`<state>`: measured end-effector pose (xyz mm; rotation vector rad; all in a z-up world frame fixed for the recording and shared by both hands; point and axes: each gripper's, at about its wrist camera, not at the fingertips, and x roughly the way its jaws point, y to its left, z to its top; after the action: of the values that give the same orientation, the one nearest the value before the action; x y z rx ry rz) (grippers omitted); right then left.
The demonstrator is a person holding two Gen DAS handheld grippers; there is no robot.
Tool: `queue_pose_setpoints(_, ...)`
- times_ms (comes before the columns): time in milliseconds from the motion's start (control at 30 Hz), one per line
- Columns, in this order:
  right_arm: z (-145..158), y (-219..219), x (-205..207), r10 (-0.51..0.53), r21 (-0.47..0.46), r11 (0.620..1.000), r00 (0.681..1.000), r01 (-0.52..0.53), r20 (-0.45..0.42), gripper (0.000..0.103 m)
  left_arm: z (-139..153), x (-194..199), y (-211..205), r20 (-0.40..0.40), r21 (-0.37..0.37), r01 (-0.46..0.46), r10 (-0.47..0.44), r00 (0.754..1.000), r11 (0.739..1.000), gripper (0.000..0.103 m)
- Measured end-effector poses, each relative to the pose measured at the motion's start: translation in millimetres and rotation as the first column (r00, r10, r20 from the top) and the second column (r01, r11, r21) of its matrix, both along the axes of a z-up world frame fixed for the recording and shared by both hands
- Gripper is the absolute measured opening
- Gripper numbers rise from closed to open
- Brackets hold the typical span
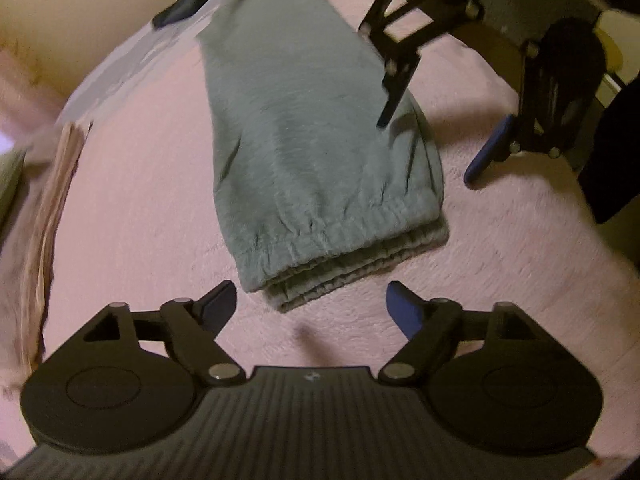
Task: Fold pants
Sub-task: 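Grasp the stacked leg cuffs with the left tool while the right tool grasps them too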
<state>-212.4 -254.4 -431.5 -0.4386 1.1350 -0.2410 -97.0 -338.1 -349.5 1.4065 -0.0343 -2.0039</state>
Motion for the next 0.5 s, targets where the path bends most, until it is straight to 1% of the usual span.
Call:
queue_pose_setpoints(67, -10, -1, 5, 0.029, -0.03, 0.999, 0.999, -0.029, -0.016, 0.063, -8, 2, 1, 0.02, -0.016, 0.053, -0.052, 0.998, 0.998, 0.084)
queue_pose_setpoints(100, -13, -3, 7, 0.032, -0.036, 0.999, 0.999, -0.033, -0.017, 0.058, -13, 3, 1, 0.034, -0.027, 0.078, -0.078, 0.996, 0.997, 0.085)
queue_pose_setpoints(133, -15, -6, 9, 0.027, -0.025, 0.999, 1.0, -0.027, -0.015, 0.039, -17, 4, 2, 0.047, -0.04, 0.106, -0.104, 0.993, 0.994, 0.086)
queue_pose_setpoints(167, -16, -10, 10, 0.011, -0.004, 1.0, 1.0, -0.011, -0.012, 0.028, -22, 5, 2, 0.063, -0.051, 0.137, -0.134, 0.989, 0.989, 0.087)
queue_pose_setpoints(233, -7, -22, 9, -0.047, 0.04, 0.998, 0.998, 0.046, 0.029, 0.021, -31, 4, 3, 0.096, -0.085, 0.191, -0.183, 0.978, 0.978, 0.087)
queue_pose_setpoints(333, 10, -38, 4, -0.123, 0.09, 0.989, 0.987, 0.115, 0.1, 0.017, -39, 2, 1, 0.124, -0.13, 0.266, -0.251, 0.96, 0.955, 0.087)
queue_pose_setpoints(367, 15, -43, 3, -0.146, 0.11, 0.985, 0.982, 0.133, 0.117, 0.016, -43, 0, -1, 0.139, -0.146, 0.296, -0.277, 0.951, 0.944, 0.087)
queue_pose_setpoints(433, 24, -50, 1, -0.172, 0.128, 0.98, 0.975, 0.155, 0.141, 0.015, -49, -3, -5, 0.172, -0.179, 0.346, -0.317, 0.933, 0.921, 0.087)
queue_pose_setpoints(500, 29, -58, -1, -0.19, 0.147, 0.975, 0.97, 0.168, 0.152, 0.015, -51, -6, -13, 0.181, -0.192, 0.364, -0.331, 0.926, 0.911, 0.086)
